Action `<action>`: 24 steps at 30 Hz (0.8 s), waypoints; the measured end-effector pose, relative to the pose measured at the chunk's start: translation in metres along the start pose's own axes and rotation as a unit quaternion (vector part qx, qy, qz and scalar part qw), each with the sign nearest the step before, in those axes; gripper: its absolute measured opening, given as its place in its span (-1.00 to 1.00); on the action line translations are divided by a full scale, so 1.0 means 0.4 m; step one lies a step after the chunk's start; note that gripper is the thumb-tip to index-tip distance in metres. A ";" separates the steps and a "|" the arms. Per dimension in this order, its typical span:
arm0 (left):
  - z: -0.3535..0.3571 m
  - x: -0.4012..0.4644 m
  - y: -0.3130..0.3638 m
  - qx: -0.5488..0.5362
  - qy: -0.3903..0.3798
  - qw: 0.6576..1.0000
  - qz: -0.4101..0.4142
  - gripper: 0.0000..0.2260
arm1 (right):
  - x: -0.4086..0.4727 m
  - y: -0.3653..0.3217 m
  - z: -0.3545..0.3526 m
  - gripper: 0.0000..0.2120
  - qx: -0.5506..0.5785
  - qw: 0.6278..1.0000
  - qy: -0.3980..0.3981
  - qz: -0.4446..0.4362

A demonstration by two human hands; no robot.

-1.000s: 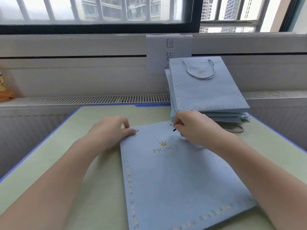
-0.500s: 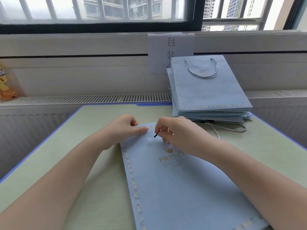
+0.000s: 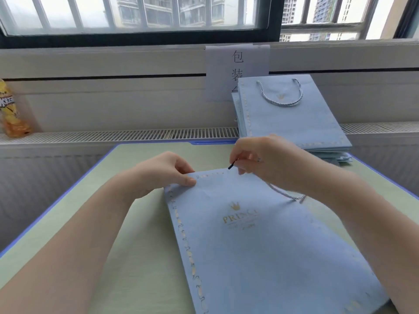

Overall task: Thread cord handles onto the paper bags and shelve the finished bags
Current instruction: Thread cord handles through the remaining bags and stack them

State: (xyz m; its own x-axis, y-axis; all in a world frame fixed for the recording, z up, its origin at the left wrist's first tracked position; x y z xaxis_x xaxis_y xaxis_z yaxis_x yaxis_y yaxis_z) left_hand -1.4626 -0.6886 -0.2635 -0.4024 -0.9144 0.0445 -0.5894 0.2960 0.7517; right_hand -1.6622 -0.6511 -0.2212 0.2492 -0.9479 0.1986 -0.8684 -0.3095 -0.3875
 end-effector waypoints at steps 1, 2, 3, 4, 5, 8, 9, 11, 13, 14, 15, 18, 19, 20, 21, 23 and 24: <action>0.004 0.002 0.001 0.015 0.003 1.000 -0.003 -0.95 | -0.005 -0.001 -0.022 -0.92 0.022 1.000 -0.005 0.005; 0.008 0.003 0.003 0.030 0.005 1.000 -0.003 -0.97 | -0.010 -0.004 -0.042 -0.91 0.032 0.999 -0.012 0.006; 0.015 0.005 0.005 0.045 0.006 0.999 -0.003 -0.99 | -0.017 -0.004 -0.058 -0.91 0.038 0.999 -0.021 0.006; 0.023 0.009 0.004 0.058 0.010 0.998 -0.005 -0.98 | -0.024 -0.005 -0.067 -0.91 0.044 0.999 -0.031 0.006; 0.030 0.011 0.003 0.072 0.018 0.997 -0.005 -0.97 | -0.028 -0.011 -0.068 -0.91 0.046 0.998 -0.040 0.004; 0.062 0.027 0.011 0.081 0.038 0.996 0.021 -0.94 | -0.031 -0.037 -0.028 -0.89 -0.009 0.998 -0.059 -0.003; 0.073 0.030 0.019 0.076 0.045 0.995 0.043 -0.97 | -0.030 -0.045 -0.003 -0.89 -0.050 0.997 -0.064 -0.003; 0.082 0.031 0.035 0.058 0.067 0.993 0.078 -0.98 | -0.024 -0.054 0.048 -0.90 -0.133 0.990 -0.052 -0.009; 0.077 0.028 0.037 -0.003 0.085 0.993 0.085 -0.96 | -0.014 -0.058 0.090 -0.90 -0.180 0.983 -0.018 -0.029; 0.071 0.026 0.034 -0.030 0.088 0.993 0.078 -0.95 | -0.007 -0.059 0.105 -0.88 -0.169 0.985 -0.003 -0.040; 0.067 0.023 0.033 -0.046 0.086 0.993 0.068 -0.94 | -0.001 -0.058 0.114 -0.87 -0.146 0.988 0.009 -0.048; 0.062 0.022 0.033 -0.065 0.081 0.993 0.058 -0.90 | 0.016 -0.053 0.126 -0.86 -0.069 0.994 0.048 -0.076; 0.062 0.020 0.036 -0.070 0.079 0.993 0.061 -0.91 | 0.019 -0.052 0.131 -0.87 -0.052 0.992 0.065 -0.090; 0.061 0.019 0.039 -0.074 0.072 0.993 0.063 -0.92 | 0.019 -0.055 0.135 -0.89 -0.040 0.990 0.086 -0.106; 0.059 0.018 0.041 -0.081 0.065 0.992 0.065 -0.92 | 0.018 -0.057 0.139 -0.93 -0.040 0.986 0.108 -0.120; 0.052 0.015 0.044 -0.097 0.061 0.991 0.070 -0.80 | 0.015 -0.062 0.142 -0.91 -0.050 0.976 0.155 -0.143; 0.049 0.013 0.045 -0.100 0.061 0.991 0.070 -0.76 | 0.012 -0.065 0.145 -0.83 -0.059 0.972 0.172 -0.148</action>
State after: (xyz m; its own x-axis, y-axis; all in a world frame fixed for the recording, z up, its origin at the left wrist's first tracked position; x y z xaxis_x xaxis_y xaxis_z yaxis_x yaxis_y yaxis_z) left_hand -1.4890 -0.6826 -0.2625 -0.3757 -0.8985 0.2270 -0.3786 0.3724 0.8474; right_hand -1.6134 -0.6521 -0.2623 0.3556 -0.7305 0.5830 -0.8288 -0.5348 -0.1646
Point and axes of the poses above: each hand's wrist, its own x-axis towards the middle knuckle, its own z-axis out of the palm, y = z × x, the point moved 4 cm from there along x, towards the middle knuckle, and after that the axes turned 13 degrees about z, right-handed, at the moved point
